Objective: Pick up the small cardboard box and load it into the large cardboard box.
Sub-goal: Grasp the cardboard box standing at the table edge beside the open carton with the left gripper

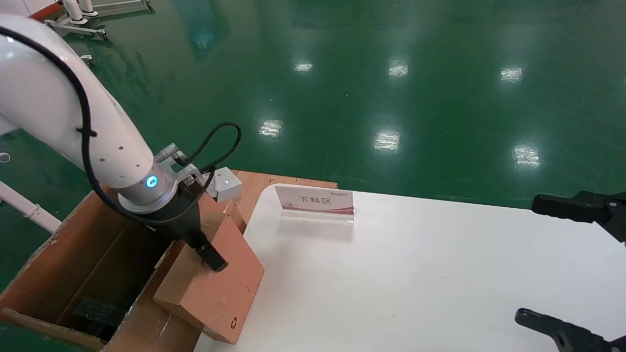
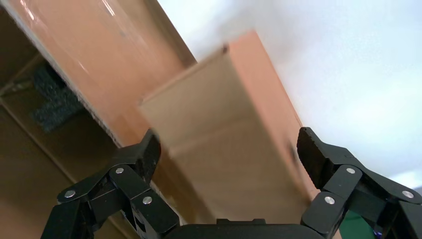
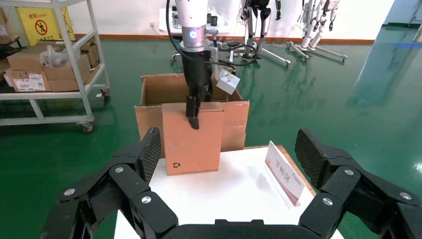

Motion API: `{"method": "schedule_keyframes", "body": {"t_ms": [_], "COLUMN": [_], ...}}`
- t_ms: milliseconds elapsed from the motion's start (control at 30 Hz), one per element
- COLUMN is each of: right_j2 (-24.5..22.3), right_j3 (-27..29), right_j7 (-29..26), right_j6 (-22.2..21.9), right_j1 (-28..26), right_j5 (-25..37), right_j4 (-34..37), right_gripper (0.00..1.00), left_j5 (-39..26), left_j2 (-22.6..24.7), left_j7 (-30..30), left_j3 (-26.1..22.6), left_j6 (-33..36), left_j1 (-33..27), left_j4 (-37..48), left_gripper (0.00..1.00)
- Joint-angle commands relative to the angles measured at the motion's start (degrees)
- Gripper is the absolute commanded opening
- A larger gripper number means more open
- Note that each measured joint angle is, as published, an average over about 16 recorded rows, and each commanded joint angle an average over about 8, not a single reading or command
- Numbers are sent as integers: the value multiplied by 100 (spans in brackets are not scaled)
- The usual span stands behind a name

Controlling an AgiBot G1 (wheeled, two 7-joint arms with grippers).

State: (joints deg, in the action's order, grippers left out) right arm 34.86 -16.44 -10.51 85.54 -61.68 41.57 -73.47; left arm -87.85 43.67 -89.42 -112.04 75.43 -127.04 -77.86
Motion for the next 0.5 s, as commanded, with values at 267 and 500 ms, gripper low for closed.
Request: {"method": "schedule_keyframes", "body": {"t_ms": [267,500], "right_j2": [-1,-1], "right_j3": [-1,-1], "right_j7": [1,1], "right_j6": [-1,-1], "right_j1": [1,1], "right_j5": [-2,-2], "right_j4": [1,1], "right_gripper": [100,34], "left_j5": [-61,-57], "left_j2": [-51,-34], "left_j7": [-13,-15], "left_j3": [10,10], "left_j6": [-216,-166], "left_j1": [95,74], "left_j4": [-5,-5], "left_gripper": [69,0]}}
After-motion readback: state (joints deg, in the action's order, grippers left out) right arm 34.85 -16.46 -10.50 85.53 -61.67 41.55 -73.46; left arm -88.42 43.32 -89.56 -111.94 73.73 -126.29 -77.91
